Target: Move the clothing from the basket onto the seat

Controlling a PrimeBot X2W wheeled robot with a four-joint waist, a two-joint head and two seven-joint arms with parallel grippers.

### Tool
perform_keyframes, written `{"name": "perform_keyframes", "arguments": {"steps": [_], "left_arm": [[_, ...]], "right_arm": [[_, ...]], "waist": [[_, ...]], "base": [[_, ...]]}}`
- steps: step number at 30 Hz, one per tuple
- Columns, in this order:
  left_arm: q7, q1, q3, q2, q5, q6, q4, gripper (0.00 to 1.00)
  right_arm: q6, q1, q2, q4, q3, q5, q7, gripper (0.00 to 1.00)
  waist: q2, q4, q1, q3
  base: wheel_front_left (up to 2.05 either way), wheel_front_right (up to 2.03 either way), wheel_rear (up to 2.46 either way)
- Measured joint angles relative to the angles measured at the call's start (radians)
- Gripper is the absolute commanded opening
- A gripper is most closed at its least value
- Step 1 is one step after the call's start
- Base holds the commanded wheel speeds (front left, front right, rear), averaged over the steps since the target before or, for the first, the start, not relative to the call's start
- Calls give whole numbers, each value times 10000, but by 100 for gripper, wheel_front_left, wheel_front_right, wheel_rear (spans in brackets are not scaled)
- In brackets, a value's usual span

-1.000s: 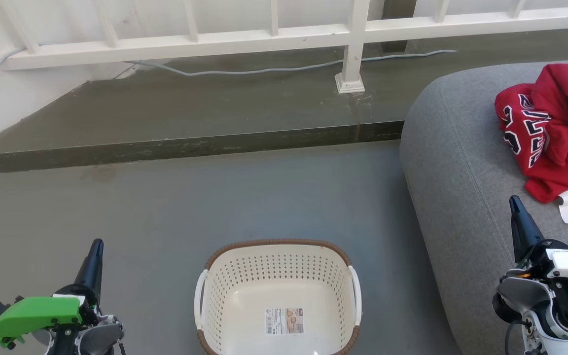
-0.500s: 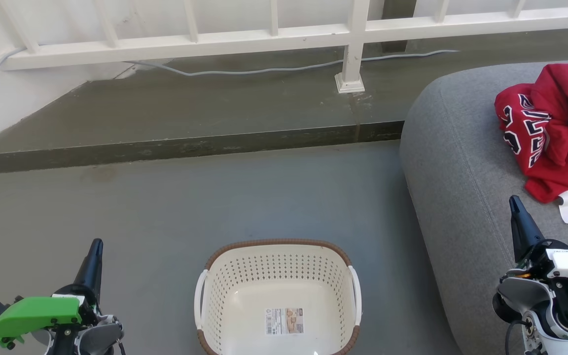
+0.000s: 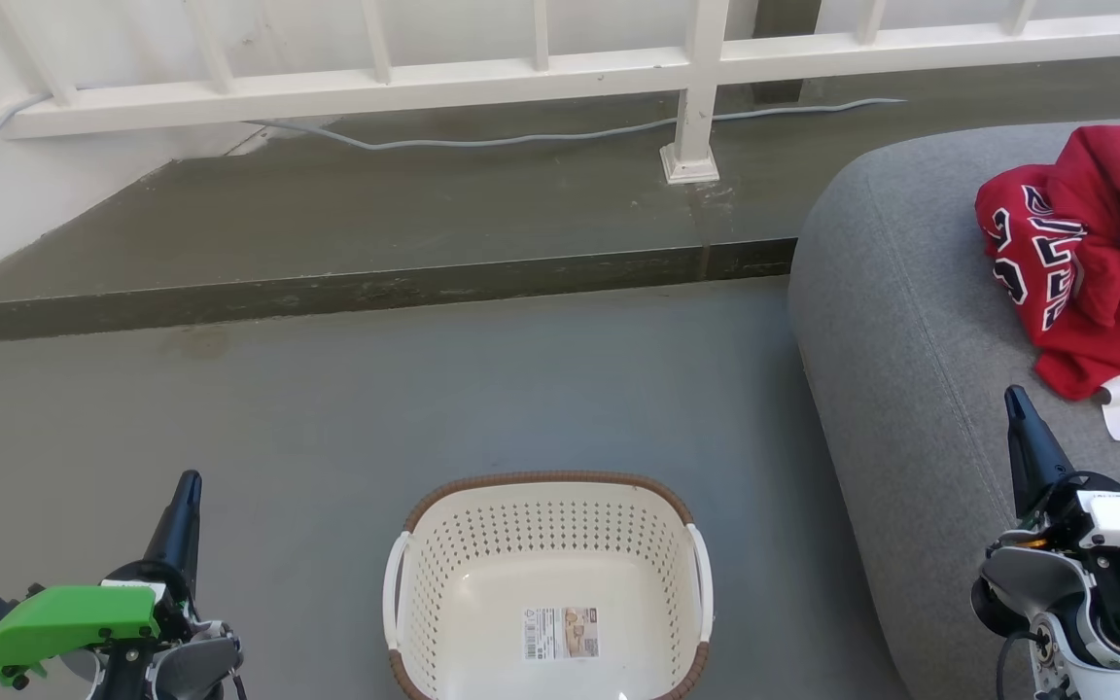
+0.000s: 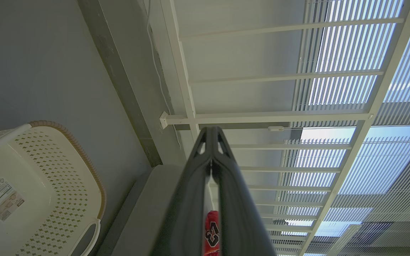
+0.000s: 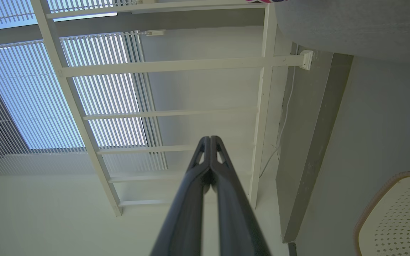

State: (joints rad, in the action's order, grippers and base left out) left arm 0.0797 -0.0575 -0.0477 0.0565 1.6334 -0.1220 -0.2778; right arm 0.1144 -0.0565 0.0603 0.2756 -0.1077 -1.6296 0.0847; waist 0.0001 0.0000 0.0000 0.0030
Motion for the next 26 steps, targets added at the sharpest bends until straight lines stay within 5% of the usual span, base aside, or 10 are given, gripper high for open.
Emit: {"name": "perform_keyframes", "arguments": {"steps": [26], "left_arm": [[4, 0, -23, -13, 0, -2, 6, 0]], "right_arm": [[0, 0, -4, 0, -15, 2, 0, 0]], "waist": [[0, 0, 0, 0]], "base": [[0, 0, 0]]}}
